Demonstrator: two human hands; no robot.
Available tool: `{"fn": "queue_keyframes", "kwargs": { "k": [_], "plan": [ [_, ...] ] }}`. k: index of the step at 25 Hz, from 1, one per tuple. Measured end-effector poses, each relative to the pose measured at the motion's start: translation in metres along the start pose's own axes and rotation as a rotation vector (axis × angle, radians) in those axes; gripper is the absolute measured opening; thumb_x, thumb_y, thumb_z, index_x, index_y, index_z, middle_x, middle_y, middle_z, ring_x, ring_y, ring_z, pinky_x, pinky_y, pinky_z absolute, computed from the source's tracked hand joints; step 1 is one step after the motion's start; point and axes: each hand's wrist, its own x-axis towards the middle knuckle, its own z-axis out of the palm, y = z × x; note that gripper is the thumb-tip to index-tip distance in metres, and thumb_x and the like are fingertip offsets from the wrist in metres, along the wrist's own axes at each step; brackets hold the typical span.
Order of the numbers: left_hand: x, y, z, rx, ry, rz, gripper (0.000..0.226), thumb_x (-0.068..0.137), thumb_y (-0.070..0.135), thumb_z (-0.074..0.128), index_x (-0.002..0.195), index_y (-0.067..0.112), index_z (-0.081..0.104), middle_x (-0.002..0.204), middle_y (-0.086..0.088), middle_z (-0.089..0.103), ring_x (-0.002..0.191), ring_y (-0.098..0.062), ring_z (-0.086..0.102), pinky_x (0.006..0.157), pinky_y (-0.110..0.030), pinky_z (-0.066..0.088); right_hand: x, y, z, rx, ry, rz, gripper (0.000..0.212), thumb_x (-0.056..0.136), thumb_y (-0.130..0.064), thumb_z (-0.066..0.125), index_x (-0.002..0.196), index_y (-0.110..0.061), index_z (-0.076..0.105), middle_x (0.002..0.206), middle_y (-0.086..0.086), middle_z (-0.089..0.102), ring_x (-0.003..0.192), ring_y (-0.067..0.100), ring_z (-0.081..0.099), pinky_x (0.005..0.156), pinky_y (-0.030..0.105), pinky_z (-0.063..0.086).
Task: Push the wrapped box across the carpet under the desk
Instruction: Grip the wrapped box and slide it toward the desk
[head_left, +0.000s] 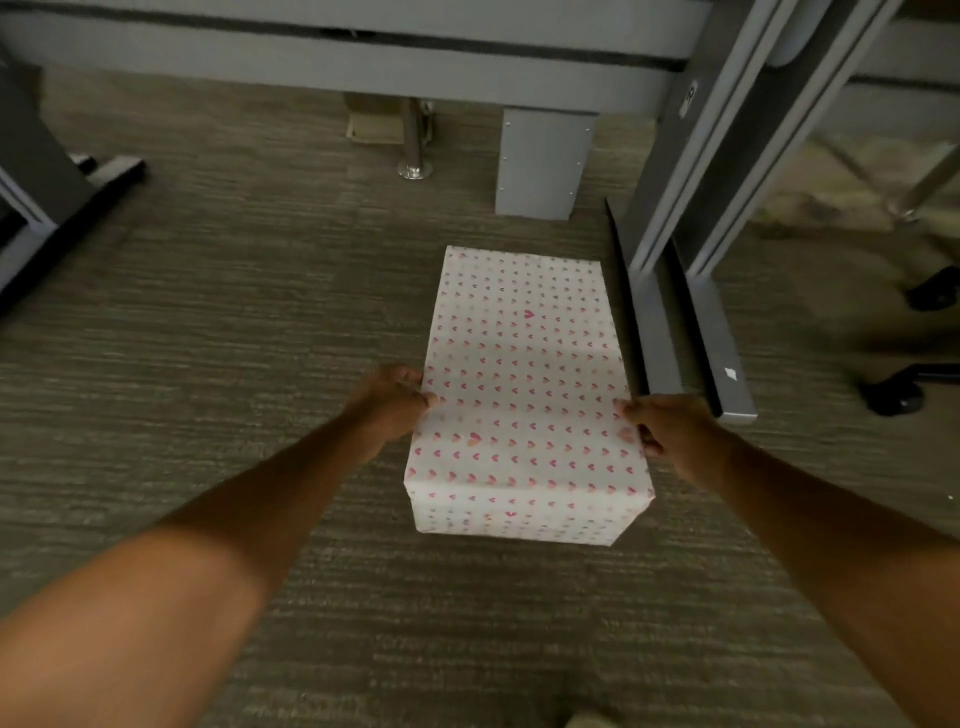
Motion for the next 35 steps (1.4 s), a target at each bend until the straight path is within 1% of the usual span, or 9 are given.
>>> {"fn": "queue_keyframes", "kwargs": {
  "k": [4, 7, 11, 15, 21, 26, 31, 33, 35],
  "plan": [
    [0.046, 0.014, 0.014, -0.018, -0.002, 0.000, 0.024, 0.091, 0.014, 0.061, 0.115, 0.016, 0.063, 0.109, -0.005, 0.067, 0.094, -0.022, 0.067, 0.062, -0.028, 0.054, 0.051, -0.009, -0.002, -0.014, 0.038, -0.003, 0.018, 0.085, -0.018, 0.075, 0.093, -0.005, 0.066, 0.099, 0.014, 0.073, 0.078, 0.019, 0.071, 0.056, 0.028, 0.055],
    [0.071, 0.018, 0.023, -0.009, 0.011, 0.029, 0.022, 0.091, 0.013, 0.059, 0.112, 0.015, 0.066, 0.105, -0.005, 0.067, 0.096, -0.024, 0.066, 0.073, -0.036, 0.059, 0.079, -0.016, -0.006, -0.018, 0.019, -0.020, 0.017, 0.083, -0.018, 0.077, 0.091, -0.006, 0.066, 0.096, 0.012, 0.074, 0.077, 0.019, 0.073, 0.052, 0.027, 0.057],
    [0.102, 0.031, 0.031, 0.006, 0.026, 0.065, 0.011, 0.093, 0.016, 0.058, 0.092, 0.024, 0.065, 0.094, 0.000, 0.066, 0.088, -0.021, 0.066, 0.068, -0.033, 0.057, 0.110, -0.020, -0.006, 0.017, 0.024, -0.004, 0.017, 0.082, -0.016, 0.078, 0.089, -0.006, 0.066, 0.097, 0.013, 0.073, 0.083, 0.023, 0.073, 0.058, 0.031, 0.057],
    [0.124, 0.041, 0.037, 0.020, 0.025, 0.079, 0.013, 0.092, 0.018, 0.058, 0.087, 0.029, 0.063, 0.091, 0.001, 0.067, 0.082, -0.016, 0.066, 0.057, -0.027, 0.053, 0.134, -0.026, -0.004, 0.036, 0.053, 0.006, 0.019, 0.081, -0.014, 0.078, 0.090, -0.004, 0.065, 0.098, 0.016, 0.072, 0.091, 0.029, 0.072, 0.064, 0.035, 0.058],
    [0.152, 0.045, 0.045, -0.005, 0.062, 0.066, 0.013, 0.090, 0.013, 0.061, 0.102, 0.018, 0.065, 0.097, -0.005, 0.068, 0.082, -0.018, 0.067, 0.049, -0.021, 0.050, 0.150, -0.041, -0.004, 0.044, 0.056, -0.030, 0.014, 0.085, -0.013, 0.075, 0.082, -0.007, 0.063, 0.088, 0.012, 0.070, 0.079, 0.023, 0.069, 0.059, 0.029, 0.055],
    [0.161, 0.035, 0.053, 0.027, 0.068, 0.014, 0.011, 0.089, 0.012, 0.063, 0.097, 0.020, 0.062, 0.095, -0.005, 0.065, 0.082, -0.019, 0.065, 0.055, -0.026, 0.052, 0.147, -0.037, -0.003, 0.066, 0.009, -0.035, 0.011, 0.088, -0.010, 0.071, 0.082, -0.007, 0.062, 0.093, 0.014, 0.067, 0.084, 0.025, 0.068, 0.081, 0.038, 0.056],
    [0.157, 0.033, 0.056, 0.050, 0.065, 0.000, 0.027, 0.090, 0.014, 0.062, 0.117, 0.013, 0.062, 0.108, -0.010, 0.067, 0.086, -0.021, 0.066, 0.062, -0.031, 0.055, 0.145, -0.033, 0.001, 0.051, 0.012, -0.044, 0.008, 0.090, -0.011, 0.068, 0.089, -0.006, 0.063, 0.106, 0.019, 0.069, 0.090, 0.026, 0.068, 0.079, 0.037, 0.054],
    [0.153, 0.034, 0.061, 0.078, 0.052, -0.024, 0.038, 0.088, 0.014, 0.065, 0.125, 0.011, 0.056, 0.104, -0.006, 0.063, 0.085, -0.021, 0.063, 0.060, -0.031, 0.052, 0.145, -0.030, 0.005, 0.014, 0.024, -0.049, 0.010, 0.089, -0.013, 0.070, 0.089, -0.005, 0.065, 0.105, 0.018, 0.071, 0.086, 0.024, 0.070, 0.080, 0.038, 0.058],
    [0.146, 0.037, 0.067, 0.090, 0.025, -0.033, 0.048, 0.086, 0.015, 0.069, 0.131, 0.011, 0.052, 0.099, -0.003, 0.060, 0.078, -0.016, 0.059, 0.055, -0.026, 0.047, 0.146, -0.025, 0.008, -0.046, 0.036, -0.065, 0.018, 0.089, -0.016, 0.071, 0.100, -0.002, 0.067, 0.106, 0.018, 0.071, 0.088, 0.026, 0.071, 0.086, 0.043, 0.059]
  ]
}}
